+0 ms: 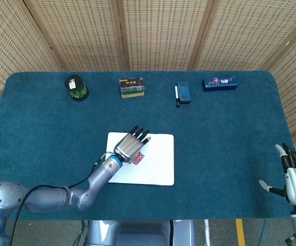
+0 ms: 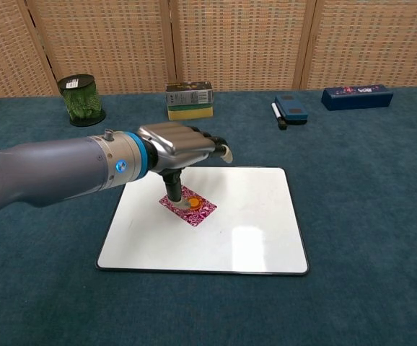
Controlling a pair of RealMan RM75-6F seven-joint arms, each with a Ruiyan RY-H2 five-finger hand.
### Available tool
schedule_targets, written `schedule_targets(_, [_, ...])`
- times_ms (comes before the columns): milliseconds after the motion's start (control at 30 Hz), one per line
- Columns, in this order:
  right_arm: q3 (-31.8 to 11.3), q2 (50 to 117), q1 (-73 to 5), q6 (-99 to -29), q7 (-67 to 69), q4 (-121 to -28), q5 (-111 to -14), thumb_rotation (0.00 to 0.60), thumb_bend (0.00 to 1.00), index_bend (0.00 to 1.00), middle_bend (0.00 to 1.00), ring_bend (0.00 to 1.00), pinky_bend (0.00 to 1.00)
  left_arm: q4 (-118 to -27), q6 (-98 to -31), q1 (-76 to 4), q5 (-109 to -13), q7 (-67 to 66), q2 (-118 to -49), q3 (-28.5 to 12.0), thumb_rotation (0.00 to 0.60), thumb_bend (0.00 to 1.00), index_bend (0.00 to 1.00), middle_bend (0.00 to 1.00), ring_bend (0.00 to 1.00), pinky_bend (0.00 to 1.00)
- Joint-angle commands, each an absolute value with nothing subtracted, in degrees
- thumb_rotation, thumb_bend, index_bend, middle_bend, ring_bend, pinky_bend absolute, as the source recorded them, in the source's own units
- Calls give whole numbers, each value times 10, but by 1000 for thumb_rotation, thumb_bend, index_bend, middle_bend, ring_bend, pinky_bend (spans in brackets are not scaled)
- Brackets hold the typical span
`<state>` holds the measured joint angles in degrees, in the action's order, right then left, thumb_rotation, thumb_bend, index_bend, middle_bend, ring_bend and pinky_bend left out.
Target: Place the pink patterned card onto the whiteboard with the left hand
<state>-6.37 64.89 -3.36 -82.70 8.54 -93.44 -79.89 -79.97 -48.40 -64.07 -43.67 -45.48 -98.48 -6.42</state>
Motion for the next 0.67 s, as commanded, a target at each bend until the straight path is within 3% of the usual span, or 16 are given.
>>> schedule_targets(33, [-64, 649, -33, -827, 86, -934, -799, 600, 0, 0, 0, 0, 0, -871, -525, -617, -477, -426, -928, -70, 600, 141, 51, 0, 0, 0])
schedule_targets(133, [-63, 649, -33, -828, 85, -934, -799, 600, 0, 0, 0, 0, 0, -941, -582, -576, -518, -398, -863, -62, 600, 8, 3, 0, 0, 0])
schedule_targets(333, [-64, 651, -32, -832, 72, -935, -799, 600, 0, 0, 0, 0, 0, -1018, -768, -428, -663, -284, -761, 8, 600, 0, 0, 0, 0, 0])
schedule_targets(500, [-65, 656, -31, -840, 52, -941, -799, 600, 0, 0, 0, 0, 0, -1003, -885, -311, -718, -182, -700, 57, 600, 0, 0, 0, 0, 0])
schedule_targets(667, [-68, 663, -28, -851, 35, -941, -798, 600, 0, 0, 0, 0, 0, -954, -913, -228, -723, -52, -675, 80, 600, 0, 0, 0, 0, 0])
